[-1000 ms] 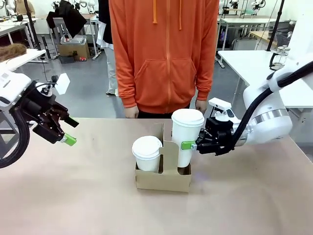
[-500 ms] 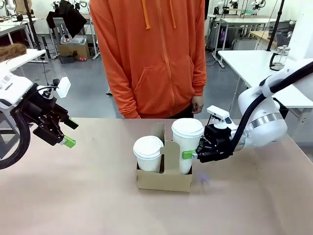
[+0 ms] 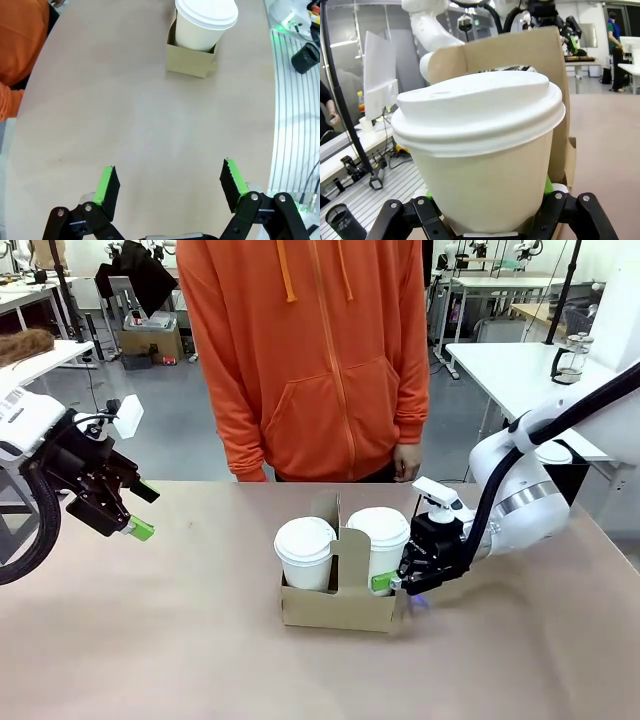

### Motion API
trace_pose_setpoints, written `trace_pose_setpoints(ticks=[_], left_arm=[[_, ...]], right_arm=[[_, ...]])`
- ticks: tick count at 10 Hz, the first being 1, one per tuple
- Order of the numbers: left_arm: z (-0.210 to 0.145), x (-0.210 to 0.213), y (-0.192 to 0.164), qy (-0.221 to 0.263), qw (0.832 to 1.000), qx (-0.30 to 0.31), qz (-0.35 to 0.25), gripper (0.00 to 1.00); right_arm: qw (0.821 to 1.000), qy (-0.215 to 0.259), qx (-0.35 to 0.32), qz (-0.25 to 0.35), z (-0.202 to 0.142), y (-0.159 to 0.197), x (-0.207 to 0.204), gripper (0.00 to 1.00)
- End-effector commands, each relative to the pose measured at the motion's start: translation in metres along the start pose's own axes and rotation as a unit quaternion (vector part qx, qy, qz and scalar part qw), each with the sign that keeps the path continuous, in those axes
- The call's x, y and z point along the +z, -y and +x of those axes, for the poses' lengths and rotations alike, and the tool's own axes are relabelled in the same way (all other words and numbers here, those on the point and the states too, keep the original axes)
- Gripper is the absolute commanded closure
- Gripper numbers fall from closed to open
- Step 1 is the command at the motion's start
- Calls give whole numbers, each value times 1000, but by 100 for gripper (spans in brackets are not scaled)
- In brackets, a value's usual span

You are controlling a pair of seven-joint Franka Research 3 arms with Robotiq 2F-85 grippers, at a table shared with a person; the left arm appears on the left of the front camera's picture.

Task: Pour a drink into a cup and package it in a carrier.
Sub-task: Insert the held 600 ml Paper Cup into the Cup Carrier.

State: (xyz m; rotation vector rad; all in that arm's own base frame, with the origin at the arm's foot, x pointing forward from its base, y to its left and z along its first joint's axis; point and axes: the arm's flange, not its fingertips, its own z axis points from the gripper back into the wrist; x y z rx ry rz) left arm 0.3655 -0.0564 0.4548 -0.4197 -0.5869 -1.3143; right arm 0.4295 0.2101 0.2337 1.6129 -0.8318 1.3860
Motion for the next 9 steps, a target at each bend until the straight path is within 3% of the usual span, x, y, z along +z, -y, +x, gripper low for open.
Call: trace_pose_setpoints(ticks=[1, 2, 3, 6, 9], left_arm=[[1, 0, 1, 9, 1000, 3, -3, 0], [1, 0, 1, 9, 1000, 3, -3, 0], [1, 0, 1, 9, 1000, 3, -3, 0], [1, 0, 1, 9, 1000, 3, -3, 0], [1, 0, 1, 9, 1000, 3, -3, 0]], right_arm=[[1000, -22, 15, 8, -3, 8, 1, 20], [999, -25, 17, 11, -5, 9, 2, 20], [999, -24, 24, 10, -3, 8, 4, 0], [998, -53, 25, 10, 13, -5, 13, 0], [997, -57, 44, -29, 43, -30, 49, 0]])
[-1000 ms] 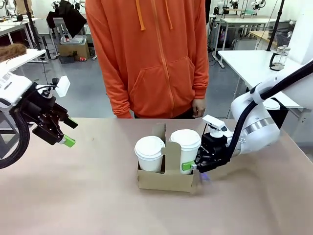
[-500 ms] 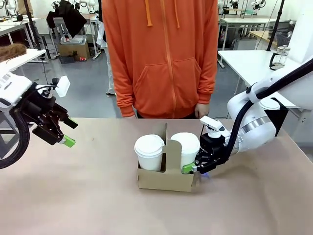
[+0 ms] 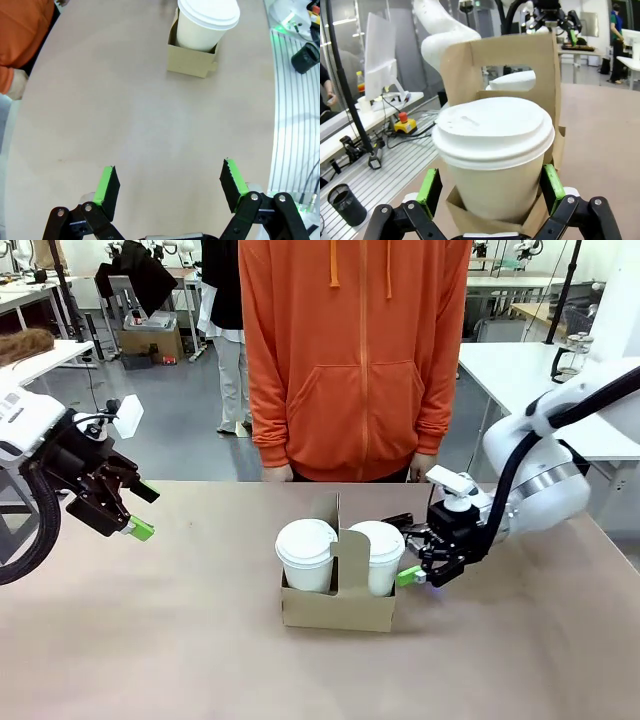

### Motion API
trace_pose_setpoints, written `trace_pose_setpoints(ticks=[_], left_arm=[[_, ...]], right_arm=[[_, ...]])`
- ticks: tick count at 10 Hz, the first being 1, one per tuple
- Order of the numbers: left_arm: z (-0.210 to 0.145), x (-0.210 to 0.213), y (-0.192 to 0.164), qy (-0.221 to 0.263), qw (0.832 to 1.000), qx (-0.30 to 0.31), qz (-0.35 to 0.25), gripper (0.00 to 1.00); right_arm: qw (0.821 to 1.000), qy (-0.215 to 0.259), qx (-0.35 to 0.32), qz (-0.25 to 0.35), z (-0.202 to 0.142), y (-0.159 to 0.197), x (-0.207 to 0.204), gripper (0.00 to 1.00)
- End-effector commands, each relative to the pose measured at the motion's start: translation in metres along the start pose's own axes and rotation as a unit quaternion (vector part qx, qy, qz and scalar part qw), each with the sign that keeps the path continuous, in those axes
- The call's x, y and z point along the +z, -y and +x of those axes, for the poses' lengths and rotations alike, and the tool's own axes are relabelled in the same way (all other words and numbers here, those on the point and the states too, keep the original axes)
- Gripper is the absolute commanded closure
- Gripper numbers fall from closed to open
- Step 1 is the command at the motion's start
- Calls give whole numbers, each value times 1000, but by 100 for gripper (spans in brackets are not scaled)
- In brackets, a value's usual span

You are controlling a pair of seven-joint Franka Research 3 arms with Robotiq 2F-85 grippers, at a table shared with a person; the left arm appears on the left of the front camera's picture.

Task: Pour a drink into a cup and package it in a carrier.
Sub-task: Insert the held 600 ml Paper Cup into the Cup Carrier.

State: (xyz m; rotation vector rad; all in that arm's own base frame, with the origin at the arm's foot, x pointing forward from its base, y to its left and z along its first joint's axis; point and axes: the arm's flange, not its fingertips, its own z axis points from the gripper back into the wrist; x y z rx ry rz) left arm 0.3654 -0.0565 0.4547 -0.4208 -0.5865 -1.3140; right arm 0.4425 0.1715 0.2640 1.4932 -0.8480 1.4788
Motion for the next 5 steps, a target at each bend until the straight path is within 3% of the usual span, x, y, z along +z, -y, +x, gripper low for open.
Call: trace_pose_setpoints(ticks=[1, 3, 5], left_arm=[[1, 0, 0, 9, 1000, 2, -3, 0], [1, 0, 0, 9, 1000, 2, -3, 0], [1, 0, 0, 9, 1000, 2, -3, 0]], right_arm=[[998, -27, 16, -47, 27, -31, 30, 0], [990, -41, 1, -138, 63, -61, 74, 0], [952, -81, -23, -295, 105, -120, 123, 0]])
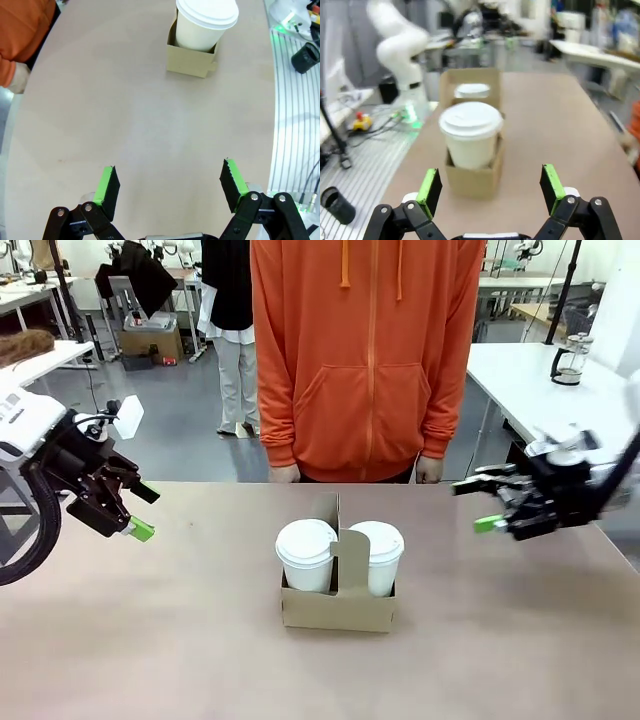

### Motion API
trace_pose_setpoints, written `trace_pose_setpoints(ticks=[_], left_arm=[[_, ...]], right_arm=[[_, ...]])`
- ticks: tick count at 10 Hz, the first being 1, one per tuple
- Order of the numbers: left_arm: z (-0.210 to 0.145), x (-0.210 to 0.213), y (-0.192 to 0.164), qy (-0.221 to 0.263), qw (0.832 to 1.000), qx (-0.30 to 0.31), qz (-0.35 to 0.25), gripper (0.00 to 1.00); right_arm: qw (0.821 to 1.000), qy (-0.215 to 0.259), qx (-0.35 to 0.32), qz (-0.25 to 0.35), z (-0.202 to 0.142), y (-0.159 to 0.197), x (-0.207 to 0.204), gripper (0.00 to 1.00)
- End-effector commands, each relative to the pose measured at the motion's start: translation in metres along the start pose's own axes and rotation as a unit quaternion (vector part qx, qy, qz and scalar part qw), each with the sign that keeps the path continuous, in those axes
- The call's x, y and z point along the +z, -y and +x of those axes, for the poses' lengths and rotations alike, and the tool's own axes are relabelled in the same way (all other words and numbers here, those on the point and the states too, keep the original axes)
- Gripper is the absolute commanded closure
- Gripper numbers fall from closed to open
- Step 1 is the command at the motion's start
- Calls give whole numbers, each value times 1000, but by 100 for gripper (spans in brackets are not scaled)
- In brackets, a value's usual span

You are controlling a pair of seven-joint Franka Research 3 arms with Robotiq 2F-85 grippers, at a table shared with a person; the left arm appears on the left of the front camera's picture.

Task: Pour a drink into a cup and package it in a carrier.
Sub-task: Insert the held 600 ml Paper Cup into the Cup Carrier.

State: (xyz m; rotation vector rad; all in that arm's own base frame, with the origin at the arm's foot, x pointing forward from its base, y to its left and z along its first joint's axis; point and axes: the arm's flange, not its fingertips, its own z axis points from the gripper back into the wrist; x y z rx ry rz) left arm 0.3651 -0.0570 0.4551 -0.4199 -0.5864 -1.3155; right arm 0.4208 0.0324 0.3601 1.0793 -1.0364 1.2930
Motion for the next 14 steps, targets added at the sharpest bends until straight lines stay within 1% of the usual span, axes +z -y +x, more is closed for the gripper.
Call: trace_pose_setpoints(ticks=[1, 3, 4, 5, 6, 8, 9, 10, 14], left_arm=[[0, 0, 0, 9, 1000, 3, -3, 0], [0, 0, 0, 9, 1000, 3, -3, 0], [0, 0, 0, 9, 1000, 3, -3, 0], [0, 0, 0, 9, 1000, 3, -3, 0], [0, 0, 0, 9, 1000, 3, -3, 0], [0, 0, 0, 9, 1000, 3, -3, 0], [0, 0, 0, 9, 1000, 3, -3, 0], [0, 0, 0, 9, 1000, 3, -3, 0], [0, 0, 0, 9, 1000, 3, -3, 0]], right_arm=[[986, -50, -69, -143, 39, -45, 48, 0], [968, -63, -139, -200, 54, -73, 88, 0], [959, -75, -161, -223, 58, -89, 101, 0], [950, -90, -176, -243, 58, -95, 110, 0], [941, -104, -190, -258, 54, -97, 114, 0], [934, -113, -205, -271, 42, -92, 118, 0], [923, -126, -206, -299, 37, -86, 117, 0], [940, -104, -186, -268, 56, -72, 136, 0], [940, -104, -186, -268, 56, -72, 136, 0]])
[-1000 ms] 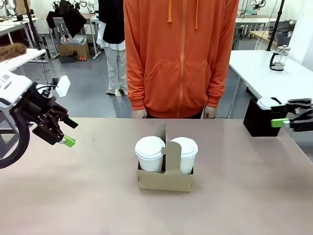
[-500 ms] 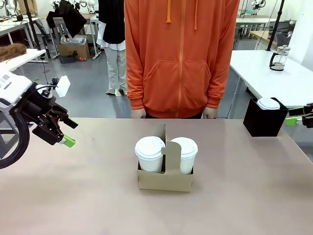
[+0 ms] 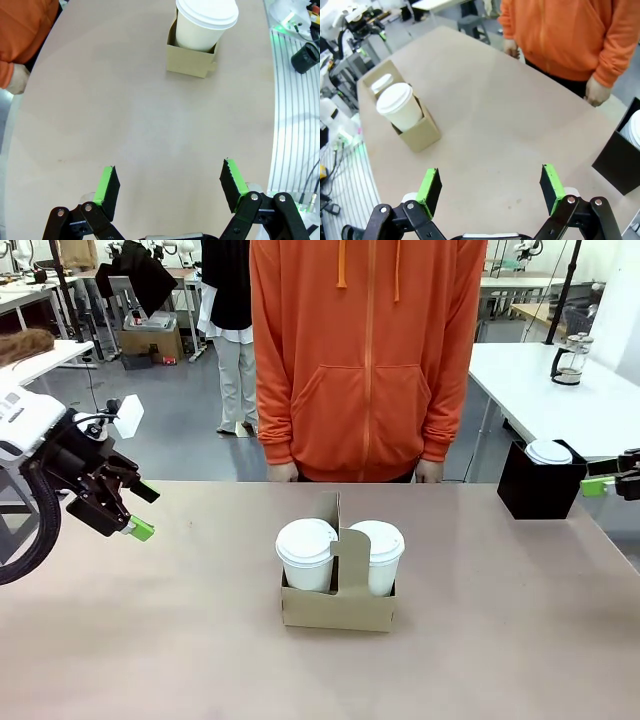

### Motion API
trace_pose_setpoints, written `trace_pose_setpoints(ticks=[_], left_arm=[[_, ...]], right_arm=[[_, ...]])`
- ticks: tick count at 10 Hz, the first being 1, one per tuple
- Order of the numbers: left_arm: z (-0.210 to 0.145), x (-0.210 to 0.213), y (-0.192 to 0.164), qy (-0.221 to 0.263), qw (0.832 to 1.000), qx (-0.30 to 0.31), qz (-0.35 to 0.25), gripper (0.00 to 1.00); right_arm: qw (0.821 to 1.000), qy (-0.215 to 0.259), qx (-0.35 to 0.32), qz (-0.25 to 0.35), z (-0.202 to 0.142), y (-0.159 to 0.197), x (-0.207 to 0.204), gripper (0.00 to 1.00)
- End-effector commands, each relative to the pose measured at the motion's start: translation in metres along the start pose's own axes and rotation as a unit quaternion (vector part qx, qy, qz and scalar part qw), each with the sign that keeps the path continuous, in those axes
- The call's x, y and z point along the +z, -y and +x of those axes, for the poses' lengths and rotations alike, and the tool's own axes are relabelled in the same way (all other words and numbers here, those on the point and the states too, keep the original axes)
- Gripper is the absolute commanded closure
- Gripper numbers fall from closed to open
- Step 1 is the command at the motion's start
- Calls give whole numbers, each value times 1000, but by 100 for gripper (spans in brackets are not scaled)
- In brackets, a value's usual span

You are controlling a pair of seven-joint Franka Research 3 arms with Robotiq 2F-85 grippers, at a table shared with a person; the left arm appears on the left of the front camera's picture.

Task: Pour a drink into a cup and package it in a carrier.
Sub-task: Insert the held 600 ml Paper Cup into the Cup Carrier.

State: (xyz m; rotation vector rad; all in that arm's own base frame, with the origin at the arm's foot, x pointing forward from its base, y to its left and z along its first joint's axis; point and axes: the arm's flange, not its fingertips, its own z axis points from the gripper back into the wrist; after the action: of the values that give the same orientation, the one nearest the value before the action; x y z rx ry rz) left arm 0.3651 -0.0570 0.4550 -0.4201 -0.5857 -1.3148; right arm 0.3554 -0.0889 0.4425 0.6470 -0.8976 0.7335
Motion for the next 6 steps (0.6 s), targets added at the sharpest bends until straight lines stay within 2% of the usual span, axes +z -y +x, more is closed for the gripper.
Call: trace_pose_setpoints(ticks=[1, 6], left_arm=[[0, 0, 0, 9, 1000, 3, -3, 0], [0, 0, 0, 9, 1000, 3, -3, 0]], right_arm=[[1000, 2, -2, 6, 0, -2, 3, 0], [1000, 2, -2, 6, 0, -2, 3, 0]])
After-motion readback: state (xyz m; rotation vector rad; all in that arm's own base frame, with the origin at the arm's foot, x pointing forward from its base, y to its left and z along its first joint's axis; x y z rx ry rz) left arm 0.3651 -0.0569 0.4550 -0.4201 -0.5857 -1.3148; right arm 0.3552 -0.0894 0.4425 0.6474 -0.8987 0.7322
